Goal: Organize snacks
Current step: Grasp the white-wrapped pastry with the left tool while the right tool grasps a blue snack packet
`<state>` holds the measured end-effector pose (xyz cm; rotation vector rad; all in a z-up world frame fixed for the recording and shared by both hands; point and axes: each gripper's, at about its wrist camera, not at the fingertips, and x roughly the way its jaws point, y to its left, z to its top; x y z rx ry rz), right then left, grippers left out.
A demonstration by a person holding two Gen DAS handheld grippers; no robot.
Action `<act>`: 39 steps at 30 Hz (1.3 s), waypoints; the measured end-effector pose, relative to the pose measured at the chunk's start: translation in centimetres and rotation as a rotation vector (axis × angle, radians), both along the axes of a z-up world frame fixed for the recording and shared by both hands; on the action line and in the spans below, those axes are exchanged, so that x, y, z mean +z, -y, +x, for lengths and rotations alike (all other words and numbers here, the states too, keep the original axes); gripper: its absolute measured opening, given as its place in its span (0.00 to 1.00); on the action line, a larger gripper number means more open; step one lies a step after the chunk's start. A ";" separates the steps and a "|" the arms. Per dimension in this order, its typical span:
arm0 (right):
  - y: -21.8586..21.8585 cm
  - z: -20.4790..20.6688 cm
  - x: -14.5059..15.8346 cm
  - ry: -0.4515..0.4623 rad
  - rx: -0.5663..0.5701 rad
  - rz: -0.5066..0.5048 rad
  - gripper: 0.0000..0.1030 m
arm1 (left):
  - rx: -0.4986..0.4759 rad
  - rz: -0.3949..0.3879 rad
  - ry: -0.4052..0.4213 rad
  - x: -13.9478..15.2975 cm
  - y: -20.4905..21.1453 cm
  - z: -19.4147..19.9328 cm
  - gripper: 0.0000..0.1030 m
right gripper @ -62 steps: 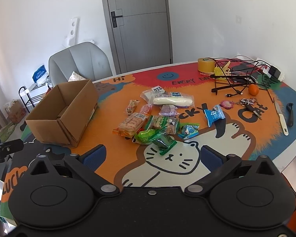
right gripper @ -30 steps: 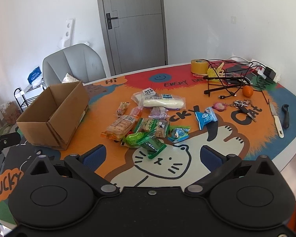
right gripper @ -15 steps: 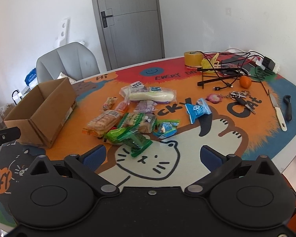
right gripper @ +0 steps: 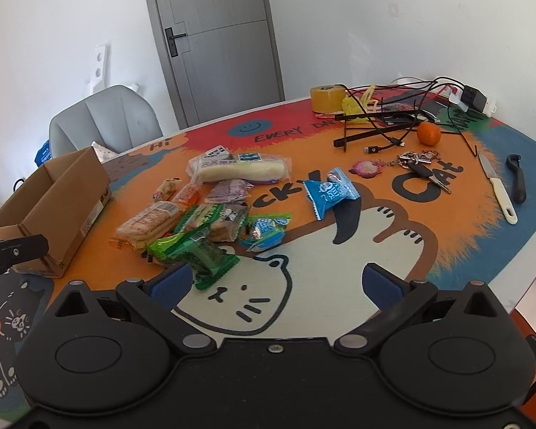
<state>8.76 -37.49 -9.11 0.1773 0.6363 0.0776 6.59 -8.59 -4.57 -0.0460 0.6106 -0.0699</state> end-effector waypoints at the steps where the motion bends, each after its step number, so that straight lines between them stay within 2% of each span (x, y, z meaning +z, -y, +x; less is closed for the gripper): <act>1: 0.2 0.1 -0.2 0.002 -0.007 -0.003 1.00 | 0.004 -0.009 -0.004 -0.2 0.1 0.2 0.98; 4: 0.6 0.5 -0.6 0.006 -0.023 -0.004 0.97 | -0.015 -0.019 -0.003 -0.6 0.8 0.8 0.97; 6: 1.1 0.9 -0.9 0.005 -0.025 0.014 0.90 | -0.015 -0.006 0.002 -0.9 1.4 1.1 0.97; 9: 1.6 1.6 -1.4 -0.002 -0.025 0.036 0.86 | -0.029 -0.007 0.007 -1.3 2.0 1.8 0.97; 12: 1.7 2.3 -1.9 -0.004 -0.017 0.055 0.81 | -0.042 -0.006 0.011 -1.6 2.6 2.6 0.93; 20: 1.1 4.5 -2.6 0.003 0.012 0.082 0.75 | -0.057 -0.024 -0.017 -2.7 3.6 5.4 0.83; 23: 1.0 5.6 -3.0 -0.007 0.014 0.101 0.69 | -0.067 -0.019 -0.026 -2.9 4.1 6.4 0.81; 29: 1.1 7.2 -3.4 -0.018 0.014 0.119 0.67 | -0.076 -0.023 -0.047 -3.6 4.9 8.1 0.80; 39: 1.0 9.0 -4.5 -0.041 0.016 0.128 0.63 | -0.091 0.008 -0.096 -5.0 6.9 10.2 0.69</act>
